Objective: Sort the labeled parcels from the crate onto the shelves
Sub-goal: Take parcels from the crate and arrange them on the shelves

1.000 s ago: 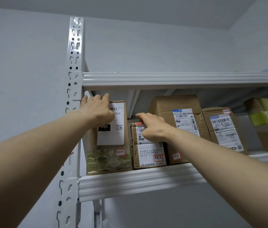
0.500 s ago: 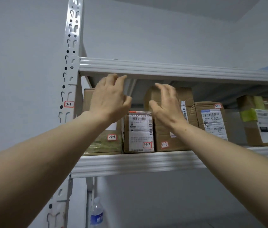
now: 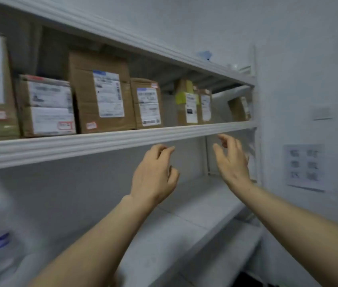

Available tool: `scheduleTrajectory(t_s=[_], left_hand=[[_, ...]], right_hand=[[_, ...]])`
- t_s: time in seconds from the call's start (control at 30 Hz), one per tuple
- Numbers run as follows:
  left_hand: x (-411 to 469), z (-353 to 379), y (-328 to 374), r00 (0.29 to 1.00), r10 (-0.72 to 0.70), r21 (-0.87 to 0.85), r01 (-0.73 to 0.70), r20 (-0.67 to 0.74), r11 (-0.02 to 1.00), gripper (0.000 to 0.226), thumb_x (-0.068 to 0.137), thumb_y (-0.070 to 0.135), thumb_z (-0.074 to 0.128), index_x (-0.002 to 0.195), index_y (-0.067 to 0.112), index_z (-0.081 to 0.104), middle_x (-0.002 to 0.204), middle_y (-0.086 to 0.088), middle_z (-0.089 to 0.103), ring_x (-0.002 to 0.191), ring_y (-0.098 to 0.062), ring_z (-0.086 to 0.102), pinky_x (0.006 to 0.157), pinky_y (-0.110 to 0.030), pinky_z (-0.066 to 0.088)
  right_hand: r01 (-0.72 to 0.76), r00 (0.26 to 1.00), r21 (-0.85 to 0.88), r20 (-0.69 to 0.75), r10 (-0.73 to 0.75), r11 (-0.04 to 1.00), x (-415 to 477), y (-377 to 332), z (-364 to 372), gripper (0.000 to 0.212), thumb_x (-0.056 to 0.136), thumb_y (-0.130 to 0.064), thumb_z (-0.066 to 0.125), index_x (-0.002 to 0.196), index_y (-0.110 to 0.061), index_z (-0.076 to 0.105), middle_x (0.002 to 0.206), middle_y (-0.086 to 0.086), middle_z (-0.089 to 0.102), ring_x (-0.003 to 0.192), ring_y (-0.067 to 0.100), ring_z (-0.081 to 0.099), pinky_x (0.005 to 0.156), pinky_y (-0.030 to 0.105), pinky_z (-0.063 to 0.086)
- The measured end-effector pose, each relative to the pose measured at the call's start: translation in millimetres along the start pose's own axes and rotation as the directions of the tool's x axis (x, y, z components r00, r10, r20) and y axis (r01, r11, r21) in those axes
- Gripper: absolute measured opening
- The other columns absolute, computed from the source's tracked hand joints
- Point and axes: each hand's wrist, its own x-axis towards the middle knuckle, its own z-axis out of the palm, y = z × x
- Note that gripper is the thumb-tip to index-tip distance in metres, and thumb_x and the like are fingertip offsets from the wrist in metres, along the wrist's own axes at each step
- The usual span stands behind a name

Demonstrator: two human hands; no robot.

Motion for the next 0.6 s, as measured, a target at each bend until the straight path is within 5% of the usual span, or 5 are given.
scheduleTrajectory(t_s=[0.17,0.3,0.43,0.6], left_hand=[[-39.3,86.3,92.3,0.95,-0.003,-0.137,0.048,0.313,0.989,0.061,0.082,0.038,0.034,0.136,0.012,0.049,0.132,-0.011,0.051,0.121,-0.03,0.044,0.097,-0.036,0.038],[-64.0,142.3,197.1,0.851,0.093,-0.212,0.021,0.518,0.977,0.05,0.091,0.036,0.047,0.135,0.012,0.05,0.135,-0.014,0.052,0.124,-0.033,0.044,0.101,-0.035,0.035],[-84.8,172.1,324.8,0.781,0.286,-0.324,-0.114,0.555,0.939,0.048,0.092,0.037,0.047,0.134,0.013,0.053,0.134,-0.012,0.055,0.123,-0.031,0.047,0.102,-0.033,0.034],[-110.6,190.4,513.3,0.697,0.492,-0.466,-0.25,0.522,0.849,0.048,0.093,0.04,0.045,0.134,0.017,0.052,0.132,-0.006,0.057,0.122,-0.025,0.05,0.102,-0.031,0.035]], right_hand=[[-0.295,0.943,-0.308,0.06,0.328,0.904,-70.1,77.8,-109.0,0.037,0.096,-0.03,0.045,0.131,-0.019,0.048,0.135,0.005,0.047,0.123,0.022,0.048,0.11,0.038,0.025],[-0.504,0.836,-0.418,-0.015,0.549,0.756,-129.2,117.7,-220.9,0.06,0.092,-0.024,0.051,0.145,-0.012,0.026,0.145,0.015,0.029,0.117,0.032,0.052,0.102,0.037,0.04],[-0.646,0.737,-0.463,-0.172,0.654,0.607,-174.0,151.5,-343.6,0.077,0.092,-0.022,0.055,0.152,-0.017,0.006,0.152,0.014,0.013,0.116,0.031,0.053,0.1,0.045,0.045],[-0.738,0.656,-0.469,-0.328,0.68,0.486,-225.7,185.5,-506.5,0.079,0.092,-0.021,0.056,0.152,-0.02,0.005,0.152,0.008,0.014,0.117,0.022,0.052,0.092,0.031,0.046]])
